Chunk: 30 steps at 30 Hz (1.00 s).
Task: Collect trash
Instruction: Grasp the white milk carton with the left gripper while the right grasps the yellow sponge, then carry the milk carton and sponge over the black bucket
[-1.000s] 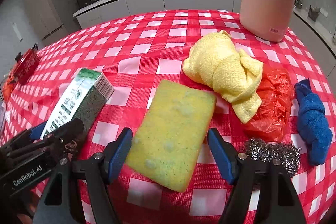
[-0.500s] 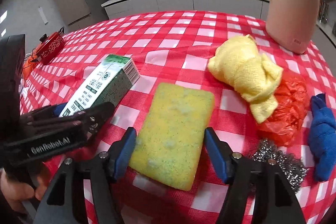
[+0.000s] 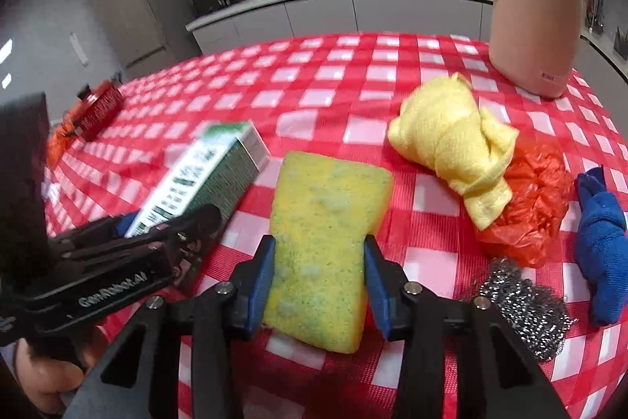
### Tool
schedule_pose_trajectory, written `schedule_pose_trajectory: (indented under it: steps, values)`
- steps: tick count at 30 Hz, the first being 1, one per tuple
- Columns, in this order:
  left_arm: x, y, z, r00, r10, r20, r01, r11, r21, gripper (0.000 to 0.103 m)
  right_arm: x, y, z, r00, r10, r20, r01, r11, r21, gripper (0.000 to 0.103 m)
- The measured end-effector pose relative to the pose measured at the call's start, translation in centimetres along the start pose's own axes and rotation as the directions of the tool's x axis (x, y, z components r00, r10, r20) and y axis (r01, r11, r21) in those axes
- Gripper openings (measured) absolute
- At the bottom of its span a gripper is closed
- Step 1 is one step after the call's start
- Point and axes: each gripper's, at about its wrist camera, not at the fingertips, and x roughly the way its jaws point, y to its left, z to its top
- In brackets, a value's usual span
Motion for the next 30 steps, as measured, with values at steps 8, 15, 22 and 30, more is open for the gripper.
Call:
schedule_pose_trajectory:
  steps: [8,15,22,30]
  values:
    - [-1.8,-1.1,-0.1,0.999,-0.042,0.033,0.042,0.999,0.012,0.055,-3.7,-0.4,0.2,0.995,0.053,0.084,-0.056,0.998,0.037,0.046]
    - [-2.6,-2.8,-1.1,0.997,-0.071,0.028,0.07,0.997,0.037,0.054,-6.5,-1.3,-0.7,0.991,0.047,0.129,-0.057,0.996,0.07,0.046]
    - [-3.9,-5.2,-1.2,0.992,-0.116,0.058,0.112,0.991,0.069,0.054,-8.9,-3.3,-1.9,0.988,0.013,0.156,-0.031,0.993,0.114,0.046]
    - [-5.2,-10.8,-2.5,0.983,-0.164,0.078,0.152,0.978,0.141,0.054,-13.5,-8.6,-4.1,0.976,-0.047,0.214,0.003,0.98,0.198,0.046]
